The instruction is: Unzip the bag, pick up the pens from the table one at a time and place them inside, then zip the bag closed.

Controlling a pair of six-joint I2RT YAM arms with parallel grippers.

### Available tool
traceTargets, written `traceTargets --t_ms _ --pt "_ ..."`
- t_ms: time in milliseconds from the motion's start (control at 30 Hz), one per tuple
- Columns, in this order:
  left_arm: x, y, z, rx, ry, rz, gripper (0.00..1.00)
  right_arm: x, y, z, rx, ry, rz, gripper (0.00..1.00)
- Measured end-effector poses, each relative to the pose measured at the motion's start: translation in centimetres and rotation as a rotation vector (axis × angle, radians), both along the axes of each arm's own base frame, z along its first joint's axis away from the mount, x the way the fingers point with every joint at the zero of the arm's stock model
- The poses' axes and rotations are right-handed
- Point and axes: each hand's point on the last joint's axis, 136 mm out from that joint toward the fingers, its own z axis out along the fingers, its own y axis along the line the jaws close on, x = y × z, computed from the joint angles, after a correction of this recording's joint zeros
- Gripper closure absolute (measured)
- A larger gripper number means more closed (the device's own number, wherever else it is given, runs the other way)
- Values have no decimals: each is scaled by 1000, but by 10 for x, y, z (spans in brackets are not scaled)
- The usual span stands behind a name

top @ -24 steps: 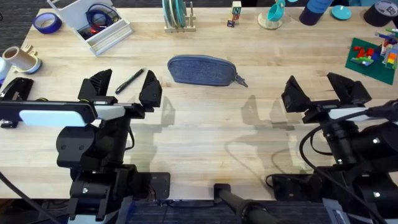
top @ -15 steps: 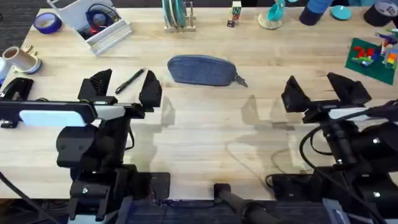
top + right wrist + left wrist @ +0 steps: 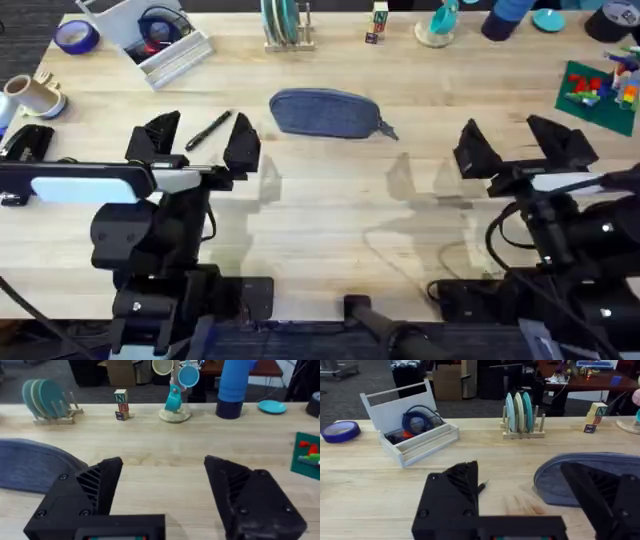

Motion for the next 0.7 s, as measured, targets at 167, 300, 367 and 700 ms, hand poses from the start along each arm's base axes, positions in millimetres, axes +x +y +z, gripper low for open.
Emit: traceTargets --t_ms 167,300,367,700 --pt "-1 0 5 -1 -8 0 7 -2 0 14 37 -25 1 6" --pt "-5 1 28 -18 -44 5 7 -7 0 45 45 -87 2 5" --pt "-9 2 43 -33 -56 12 7 -9 0 58 48 -86 2 5" --pt "-17 5 77 -53 127 35 7 -12 1 80 54 138 -4 5"
